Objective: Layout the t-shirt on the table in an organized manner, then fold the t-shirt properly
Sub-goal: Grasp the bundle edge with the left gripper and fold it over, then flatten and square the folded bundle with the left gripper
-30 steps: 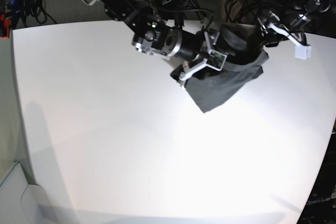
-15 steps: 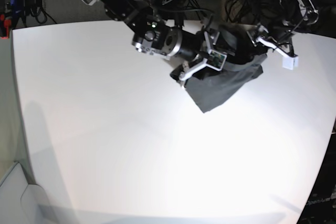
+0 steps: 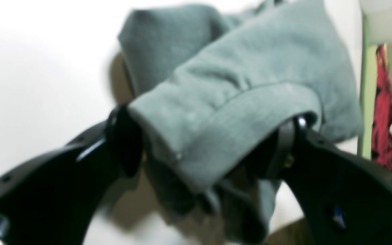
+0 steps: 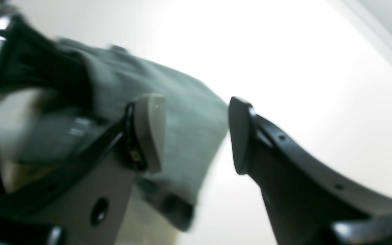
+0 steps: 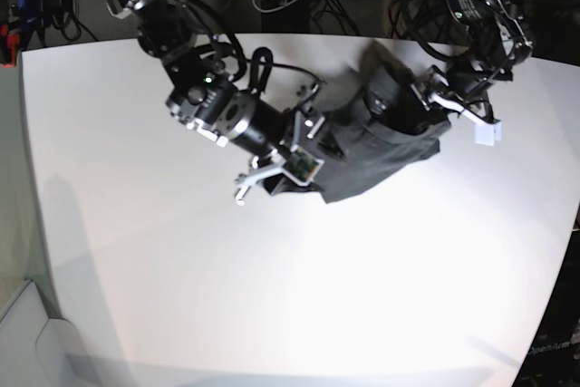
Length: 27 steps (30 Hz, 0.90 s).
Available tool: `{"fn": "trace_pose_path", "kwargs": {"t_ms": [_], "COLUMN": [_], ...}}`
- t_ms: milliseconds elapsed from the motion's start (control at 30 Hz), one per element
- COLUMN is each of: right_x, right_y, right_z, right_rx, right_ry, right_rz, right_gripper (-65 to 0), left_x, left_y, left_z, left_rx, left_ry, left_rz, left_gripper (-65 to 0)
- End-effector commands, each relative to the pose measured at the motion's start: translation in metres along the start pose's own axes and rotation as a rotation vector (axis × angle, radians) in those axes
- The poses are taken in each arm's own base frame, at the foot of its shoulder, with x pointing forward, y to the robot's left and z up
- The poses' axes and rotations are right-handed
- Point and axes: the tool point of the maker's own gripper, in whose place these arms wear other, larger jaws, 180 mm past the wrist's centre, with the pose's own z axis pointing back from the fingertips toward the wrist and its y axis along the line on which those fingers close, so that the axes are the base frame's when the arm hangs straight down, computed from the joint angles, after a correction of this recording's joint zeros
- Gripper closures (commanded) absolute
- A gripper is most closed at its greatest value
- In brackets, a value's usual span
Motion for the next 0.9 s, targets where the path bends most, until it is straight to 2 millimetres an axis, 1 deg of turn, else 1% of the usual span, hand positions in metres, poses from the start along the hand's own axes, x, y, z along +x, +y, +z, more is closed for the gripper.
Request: {"fn": "trace_pose_path", "kwargs": {"t_ms": [0, 33, 100, 133, 200, 267, 300, 333, 367, 433, 467, 600, 700, 767, 867], "right_x": [0.016, 0.012, 0.004, -0.003, -0.016, -0.029, -0.035, -0.041, -0.046, -0.056, -0.059, -0.069, -0.077, -0.080, -0.084], "right_y": [-0.016, -0.026, -0.043, -0.048, -0.056, -0.066, -0.069, -0.074, -0.079, -0.088, -0.091, -0.109, -0.119, -0.124, -0.129], "right_z": [0.005, 0.009, 0.017, 0.021, 0.030, 0.040, 0.045, 0.050, 0.055, 0.065, 0.069, 0.084, 0.095, 0.100, 0.106], "right_rx": [-0.038, -0.062, -0.100, -0.114, -0.140, -0.168, -0.182, -0.198, -0.215, -0.246, -0.259, -0.315, -0.355, -0.373, -0.395], "right_ry": [-0.059, -0.050, -0.030, -0.013, 0.015, 0.044, 0.057, 0.067, 0.081, 0.104, 0.110, 0.134, 0.150, 0.156, 0.163], "right_rz": [0.003, 0.003, 0.005, 0.003, -0.006, -0.011, -0.019, -0.025, -0.030, -0.040, -0.047, -0.056, -0.072, -0.079, -0.086], "right_gripper": [-30.6, -30.6, -30.6, -30.6, -30.6, -30.6, -30.6, -30.6, -30.6, -30.6, -30.6, -30.6, -30.6, -30.6, -30.6], "left_x": [-0.006, -0.003, -0.001, 0.000, 0.002, 0.007, 0.012, 0.016, 0.022, 0.029, 0.036, 0.061, 0.069, 0.064, 0.048], "left_y": [0.004, -0.001, 0.001, -0.002, -0.006, -0.011, -0.014, -0.016, -0.020, -0.032, -0.039, -0.074, -0.102, -0.126, -0.149], "left_z": [-0.004, -0.012, -0.025, -0.034, -0.051, -0.068, -0.076, -0.084, -0.091, -0.106, -0.113, -0.137, -0.150, -0.161, -0.169], "left_rx": [0.019, 0.000, -0.006, -0.019, -0.034, -0.042, -0.044, -0.043, -0.039, -0.030, -0.020, 0.010, 0.022, -0.004, -0.046], "left_ry": [0.034, 0.027, 0.061, 0.084, 0.129, 0.179, 0.201, 0.226, 0.256, 0.325, 0.353, 0.442, 0.479, 0.489, 0.510], "left_rz": [0.001, -0.001, -0.036, -0.057, -0.099, -0.153, -0.183, -0.216, -0.264, -0.384, -0.457, -0.752, -0.963, -1.079, -1.204], "left_gripper": [-45.2, -42.7, -34.4, -29.2, -16.3, -2.1, 0.0, 0.0, -1.5, 0.0, -0.2, -0.3, -0.3, -0.3, -0.3]}}
